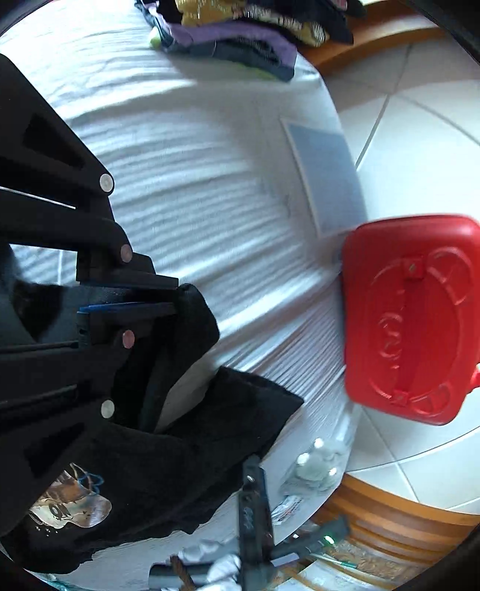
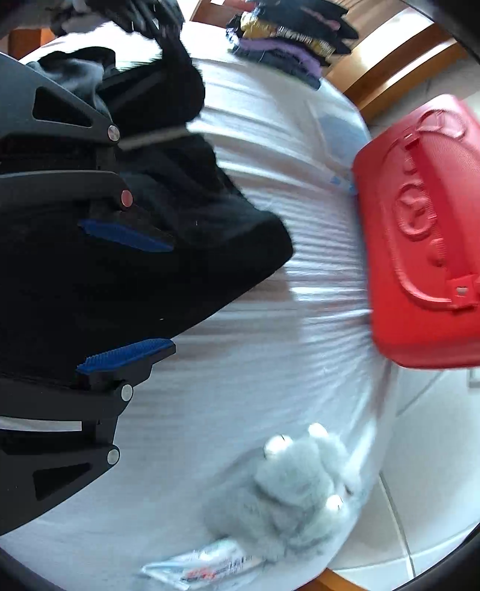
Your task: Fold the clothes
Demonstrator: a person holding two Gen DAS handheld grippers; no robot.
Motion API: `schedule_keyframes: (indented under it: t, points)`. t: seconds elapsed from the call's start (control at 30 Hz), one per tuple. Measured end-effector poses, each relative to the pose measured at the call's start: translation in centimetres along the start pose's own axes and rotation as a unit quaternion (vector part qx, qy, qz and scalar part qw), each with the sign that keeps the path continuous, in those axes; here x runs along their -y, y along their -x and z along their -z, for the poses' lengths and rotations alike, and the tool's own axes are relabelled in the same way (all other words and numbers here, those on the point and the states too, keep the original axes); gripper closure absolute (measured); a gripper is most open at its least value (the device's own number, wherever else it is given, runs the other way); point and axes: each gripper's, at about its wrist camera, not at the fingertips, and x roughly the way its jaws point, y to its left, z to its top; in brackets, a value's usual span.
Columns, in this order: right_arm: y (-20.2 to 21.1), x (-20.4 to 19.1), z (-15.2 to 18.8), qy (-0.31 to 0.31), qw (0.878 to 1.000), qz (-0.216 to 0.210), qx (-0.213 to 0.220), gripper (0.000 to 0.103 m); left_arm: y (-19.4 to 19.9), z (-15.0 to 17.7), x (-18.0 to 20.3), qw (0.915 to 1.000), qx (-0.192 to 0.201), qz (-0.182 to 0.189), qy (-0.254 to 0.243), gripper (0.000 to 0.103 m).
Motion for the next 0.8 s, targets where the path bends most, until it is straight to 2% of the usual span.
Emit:
schedule_keyframes:
  t: [0.03,0.07,0.1,0.2,0.3,0.43,0.5,0.57,0.63,0.67,0.7,0.73,0.77,0.8]
  points:
    - [-0.6,-0.4,0.1,0.01,1.0,0.008,-0.007,0.069,0.8,0.1,-0.1,0.9999,0.007,-0.008,0.004,0.098]
    - [-0.8,-0.9,0.2,0.029,0.999,0.032,-0.006,0.095,1.4,0.1,-0.3,0.9998,0.013,-0.013,0.008,0.098]
    - [-0.4,-1.3,0.3,0.039,0.998,0.047,-0.002,0.101,2.1,0.1,-0.7,0.9995,0.02,-0.02,0.013,0.098]
    - [1.9,-1.5,0.6,0.038,0.997,0.063,0.022,0.101,4.8,-0.2,-2.3,0.998,0.044,-0.032,0.031,0.098]
    - [8.0,0.5,1.1,-0.005,0.993,0.071,0.094,0.101,7.9,-0.1,-4.2,0.9946,0.074,-0.055,0.047,0.098]
    - [18.0,4.0,3.0,-0.06,0.971,0.102,0.209,0.101,11.4,-1.1,-7.1,0.9875,0.113,-0.084,0.07,0.097]
    - [21.5,5.4,3.6,-0.082,0.961,0.103,0.244,0.101,12.3,-1.9,-8.3,0.9836,0.133,-0.097,0.074,0.095]
    - [23.4,6.1,3.5,-0.096,0.954,0.099,0.265,0.101,11.6,-3.5,-8.5,0.9827,0.139,-0.099,0.07,0.094]
    - [22.4,6.2,2.5,-0.1,0.958,0.078,0.256,0.1,10.1,-5.1,-8.1,0.9849,0.136,-0.087,0.063,0.092]
    - [21.5,6.3,2.0,-0.103,0.96,0.071,0.249,0.096,9.2,-5.7,-7.8,0.9869,0.13,-0.076,0.058,0.082]
    - [20.0,6.4,1.5,-0.109,0.964,0.069,0.234,0.083,8.3,-6.2,-7.3,0.9899,0.117,-0.061,0.053,0.075]
    - [18.5,6.7,1.2,-0.121,0.968,0.066,0.21,0.073,7.4,-6.7,-6.8,0.9924,0.104,-0.047,0.048,0.063]
    - [17.3,6.9,1.5,-0.136,0.97,0.06,0.19,0.054,6.8,-7.0,-6.5,0.9941,0.093,-0.035,0.043,0.059]
    - [16.9,6.8,2.3,-0.144,0.971,0.054,0.181,0.05,6.8,-6.7,-6.2,0.9948,0.089,-0.03,0.039,0.059]
